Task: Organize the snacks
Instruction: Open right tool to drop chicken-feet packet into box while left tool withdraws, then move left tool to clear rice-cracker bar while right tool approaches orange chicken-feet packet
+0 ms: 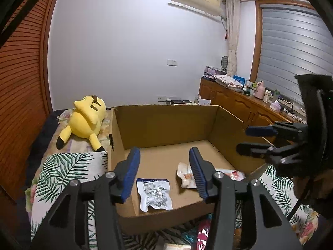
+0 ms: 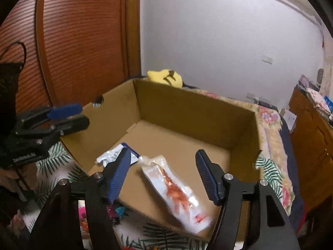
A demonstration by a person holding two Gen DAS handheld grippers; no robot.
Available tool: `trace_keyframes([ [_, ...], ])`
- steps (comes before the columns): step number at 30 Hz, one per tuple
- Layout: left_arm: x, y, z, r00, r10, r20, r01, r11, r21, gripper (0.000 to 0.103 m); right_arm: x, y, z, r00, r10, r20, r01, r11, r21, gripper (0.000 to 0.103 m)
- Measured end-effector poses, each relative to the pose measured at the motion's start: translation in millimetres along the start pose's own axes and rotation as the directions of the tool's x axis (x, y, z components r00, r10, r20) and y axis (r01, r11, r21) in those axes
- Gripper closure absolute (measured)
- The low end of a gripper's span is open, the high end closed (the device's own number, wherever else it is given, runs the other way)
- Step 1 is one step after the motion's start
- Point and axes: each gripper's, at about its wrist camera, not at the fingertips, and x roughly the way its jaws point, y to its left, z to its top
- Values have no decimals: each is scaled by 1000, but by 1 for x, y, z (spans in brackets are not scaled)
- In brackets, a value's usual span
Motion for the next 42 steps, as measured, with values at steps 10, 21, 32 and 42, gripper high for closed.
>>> trace_keyframes([
  [10, -45, -22, -4, 1000, 4, 29, -5, 1000, 23, 21, -85, 13, -14, 997, 15, 73, -18, 999, 39, 37],
  [21, -69, -46, -69, 999, -4, -32, 5, 999, 41, 15, -116, 26, -87, 999, -14, 40, 11, 997, 76, 37],
  [32, -63, -52, -115, 989, 5, -145, -4, 1000, 7, 15, -97, 36, -154, 998, 15, -55, -9, 993, 117, 36],
  [42, -61, -52, -119, 968, 21, -250, -20, 1000, 5, 15, -91, 33, -172, 985, 52, -162, -32, 992, 120, 36],
])
